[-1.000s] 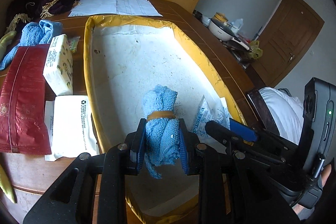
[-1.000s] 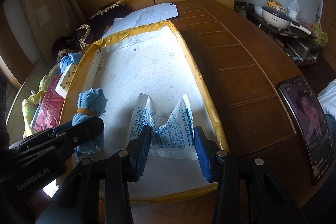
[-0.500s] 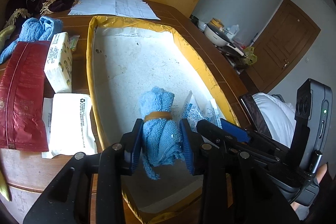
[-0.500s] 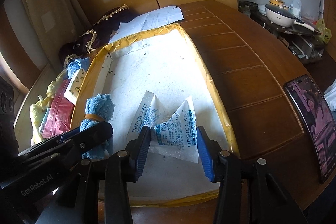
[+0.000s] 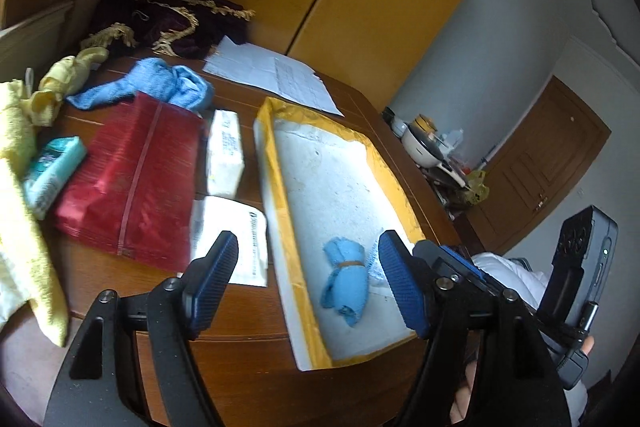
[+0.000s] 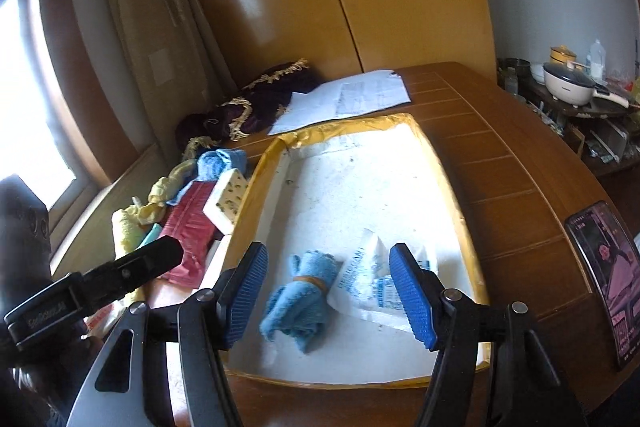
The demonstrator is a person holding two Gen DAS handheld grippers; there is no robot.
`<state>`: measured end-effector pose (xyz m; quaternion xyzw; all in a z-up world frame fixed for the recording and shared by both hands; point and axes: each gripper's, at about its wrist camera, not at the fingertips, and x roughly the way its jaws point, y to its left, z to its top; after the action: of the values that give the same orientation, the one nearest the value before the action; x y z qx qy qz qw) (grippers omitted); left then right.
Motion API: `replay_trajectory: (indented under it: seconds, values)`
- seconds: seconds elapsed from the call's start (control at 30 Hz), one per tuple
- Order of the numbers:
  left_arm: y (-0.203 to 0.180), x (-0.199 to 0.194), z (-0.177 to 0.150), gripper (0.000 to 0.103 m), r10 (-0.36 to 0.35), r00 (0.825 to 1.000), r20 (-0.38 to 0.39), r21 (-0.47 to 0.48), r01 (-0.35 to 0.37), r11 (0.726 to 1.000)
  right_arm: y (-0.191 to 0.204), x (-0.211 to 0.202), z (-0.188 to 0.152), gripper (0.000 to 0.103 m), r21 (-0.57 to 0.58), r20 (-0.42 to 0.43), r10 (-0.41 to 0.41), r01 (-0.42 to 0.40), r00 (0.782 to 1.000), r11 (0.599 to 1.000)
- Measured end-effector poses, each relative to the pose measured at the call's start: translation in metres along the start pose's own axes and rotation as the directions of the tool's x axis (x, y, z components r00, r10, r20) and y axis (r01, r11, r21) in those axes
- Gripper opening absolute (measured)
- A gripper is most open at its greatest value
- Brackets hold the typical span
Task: Organize soft objects
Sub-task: 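Move both grippers back over the pile of items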
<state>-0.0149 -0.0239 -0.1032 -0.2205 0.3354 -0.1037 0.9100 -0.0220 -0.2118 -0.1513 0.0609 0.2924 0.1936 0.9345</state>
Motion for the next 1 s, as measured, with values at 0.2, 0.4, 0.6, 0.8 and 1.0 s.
replay_trajectory:
  seconds: [0.2,0.4,0.6,0.8,1.0]
  values:
    - [0.03,-0.015,0.008,0.072,0.104,0.993,0.048,-0.048,-0.102,0.994,0.05,0.018,0.0,0.066,-0.074,-0.065,0.077,-0.082,0.995,0.994]
    - [0.054,-0.024,0.003,0.072,0.167,0.985,0.051,-0.093,-0.162,0.982,0.091,0.044,-0.003,0.068,-0.129,-0.167,0.12,-0.143,0.979,0.981]
    - [0.079,-0.034,0.003,0.072,0.22,0.973,0.064,-0.146,-0.209,0.967,0.113,0.061,-0.01,0.069,-0.158,-0.245,0.149,-0.191,0.958,0.969]
    - [0.095,-0.035,0.0,0.072,0.242,0.969,0.054,-0.191,-0.228,0.955,0.115,0.067,-0.016,0.069,-0.127,-0.279,0.177,-0.219,0.944,0.967]
    - [0.097,-0.033,-0.002,0.072,0.241,0.969,0.045,-0.188,-0.229,0.955,0.11,0.073,-0.015,0.069,-0.086,-0.295,0.178,-0.212,0.939,0.974]
